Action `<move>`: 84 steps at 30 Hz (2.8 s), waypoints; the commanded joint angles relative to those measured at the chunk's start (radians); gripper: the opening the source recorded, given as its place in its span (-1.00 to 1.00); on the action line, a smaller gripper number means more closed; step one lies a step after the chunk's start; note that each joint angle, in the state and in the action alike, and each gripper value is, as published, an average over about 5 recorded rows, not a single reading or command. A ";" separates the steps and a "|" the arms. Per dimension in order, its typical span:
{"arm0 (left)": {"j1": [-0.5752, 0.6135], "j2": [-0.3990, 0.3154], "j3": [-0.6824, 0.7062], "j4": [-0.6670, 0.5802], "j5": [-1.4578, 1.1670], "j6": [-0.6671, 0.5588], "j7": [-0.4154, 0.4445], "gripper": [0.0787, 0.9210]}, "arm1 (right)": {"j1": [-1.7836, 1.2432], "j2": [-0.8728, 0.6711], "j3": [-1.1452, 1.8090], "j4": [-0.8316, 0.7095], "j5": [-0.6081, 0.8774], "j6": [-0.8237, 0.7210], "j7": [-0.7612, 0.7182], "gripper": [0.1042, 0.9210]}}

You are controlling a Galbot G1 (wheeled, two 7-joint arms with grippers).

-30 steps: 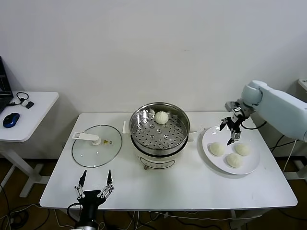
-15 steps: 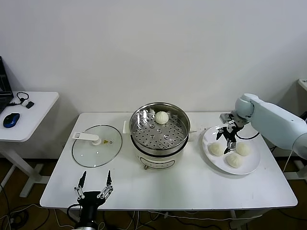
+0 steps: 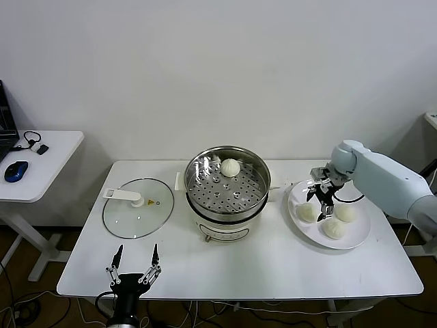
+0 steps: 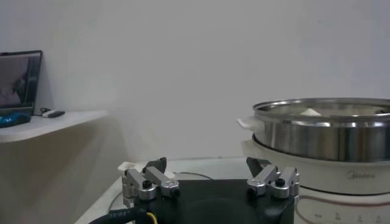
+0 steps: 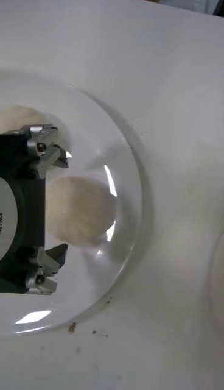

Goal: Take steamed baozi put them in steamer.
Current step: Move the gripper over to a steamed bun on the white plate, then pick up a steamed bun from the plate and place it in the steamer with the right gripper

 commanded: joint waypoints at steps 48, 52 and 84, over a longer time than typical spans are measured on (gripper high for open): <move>-0.016 -0.007 0.000 0.006 -0.002 0.008 -0.003 0.77 | 0.320 -0.065 -0.126 0.097 0.265 -0.008 -0.055 0.32; -0.016 -0.009 0.003 0.006 0.003 0.006 -0.003 0.77 | 0.411 -0.055 -0.187 0.113 0.378 -0.040 -0.064 0.32; -0.031 -0.018 0.009 -0.011 0.012 0.011 -0.004 0.77 | 0.425 0.501 -0.304 0.015 0.582 -0.211 -0.048 0.41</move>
